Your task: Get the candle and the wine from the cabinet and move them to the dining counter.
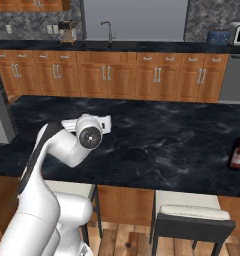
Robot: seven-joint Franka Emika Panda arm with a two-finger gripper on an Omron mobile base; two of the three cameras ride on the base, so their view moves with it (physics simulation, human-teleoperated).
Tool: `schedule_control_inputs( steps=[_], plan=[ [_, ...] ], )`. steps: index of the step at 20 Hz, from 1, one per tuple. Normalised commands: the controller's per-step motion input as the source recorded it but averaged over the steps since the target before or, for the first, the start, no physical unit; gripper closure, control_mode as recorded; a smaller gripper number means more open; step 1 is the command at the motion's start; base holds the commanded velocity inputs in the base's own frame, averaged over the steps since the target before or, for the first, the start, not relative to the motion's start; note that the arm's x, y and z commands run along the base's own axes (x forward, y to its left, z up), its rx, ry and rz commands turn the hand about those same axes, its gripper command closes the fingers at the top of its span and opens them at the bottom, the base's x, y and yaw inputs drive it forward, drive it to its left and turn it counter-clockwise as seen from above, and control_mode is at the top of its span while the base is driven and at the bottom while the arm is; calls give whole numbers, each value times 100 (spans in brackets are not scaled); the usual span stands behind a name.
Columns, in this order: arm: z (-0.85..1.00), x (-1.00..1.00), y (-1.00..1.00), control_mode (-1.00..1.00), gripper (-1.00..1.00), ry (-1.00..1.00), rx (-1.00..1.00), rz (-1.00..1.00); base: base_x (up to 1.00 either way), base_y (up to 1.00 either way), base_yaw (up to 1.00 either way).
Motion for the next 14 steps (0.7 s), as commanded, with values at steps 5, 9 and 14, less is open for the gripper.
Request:
schedule_control_inputs(
  steps=[5, 9, 14],
  plan=[
    [-50, 72, -1, -100, 100, 0, 4, 0, 0, 0, 0],
    [-44, 71, -4, -100, 100, 0, 3, 0, 0, 0, 0],
    [-60, 55, -12, -100, 100, 0, 0, 6, 0, 0, 0]
  ],
)
